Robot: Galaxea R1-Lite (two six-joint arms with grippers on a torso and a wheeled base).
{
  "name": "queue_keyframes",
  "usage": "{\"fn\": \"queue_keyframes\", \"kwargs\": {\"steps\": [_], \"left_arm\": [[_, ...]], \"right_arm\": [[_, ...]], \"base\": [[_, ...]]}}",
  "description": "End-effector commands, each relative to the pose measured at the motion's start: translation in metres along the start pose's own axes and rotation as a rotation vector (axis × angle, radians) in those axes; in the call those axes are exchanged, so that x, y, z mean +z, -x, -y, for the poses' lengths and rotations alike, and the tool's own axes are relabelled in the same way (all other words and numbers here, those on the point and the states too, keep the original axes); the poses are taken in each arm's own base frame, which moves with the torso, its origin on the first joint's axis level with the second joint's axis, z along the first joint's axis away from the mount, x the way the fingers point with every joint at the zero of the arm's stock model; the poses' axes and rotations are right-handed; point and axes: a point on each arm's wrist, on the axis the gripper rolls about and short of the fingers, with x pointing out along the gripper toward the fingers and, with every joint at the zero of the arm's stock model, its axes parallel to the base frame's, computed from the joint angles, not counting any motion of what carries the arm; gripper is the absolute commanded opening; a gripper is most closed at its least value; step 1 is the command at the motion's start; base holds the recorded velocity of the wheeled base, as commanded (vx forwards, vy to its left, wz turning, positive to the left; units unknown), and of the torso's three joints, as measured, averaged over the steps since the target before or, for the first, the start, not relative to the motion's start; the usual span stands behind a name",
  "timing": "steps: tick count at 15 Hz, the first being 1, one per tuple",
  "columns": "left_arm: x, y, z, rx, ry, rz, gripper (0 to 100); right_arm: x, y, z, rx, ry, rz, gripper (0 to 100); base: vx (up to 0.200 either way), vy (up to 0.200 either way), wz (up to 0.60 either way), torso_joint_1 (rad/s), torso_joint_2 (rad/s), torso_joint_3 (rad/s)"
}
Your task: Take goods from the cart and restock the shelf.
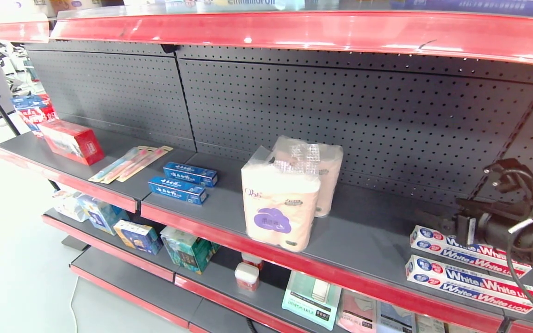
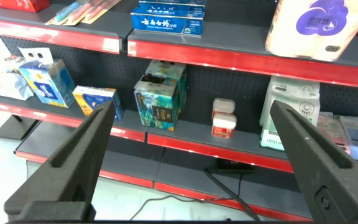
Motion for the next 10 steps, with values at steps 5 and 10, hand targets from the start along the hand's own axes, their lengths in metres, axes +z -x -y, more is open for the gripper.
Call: {"fn": "queue_keyframes", "kwargs": {"steps": [5, 10], "left_arm": [[0.0, 0.0, 0.0, 0.0, 0.0, -0.002, 100], [0.0, 0.0, 0.0, 0.0, 0.0, -0.002, 100]], "right_arm": [[-0.055, 0.125, -0.026, -0.113, 0.001, 0.13, 100], [-0.112, 0.186, -0.047, -0.165, 0.007, 0.282, 100]], "base": [[0.0, 0.0, 0.0, 0.0, 0.0, 0.0], [0.0, 0.0, 0.0, 0.0, 0.0, 0.0]]}}
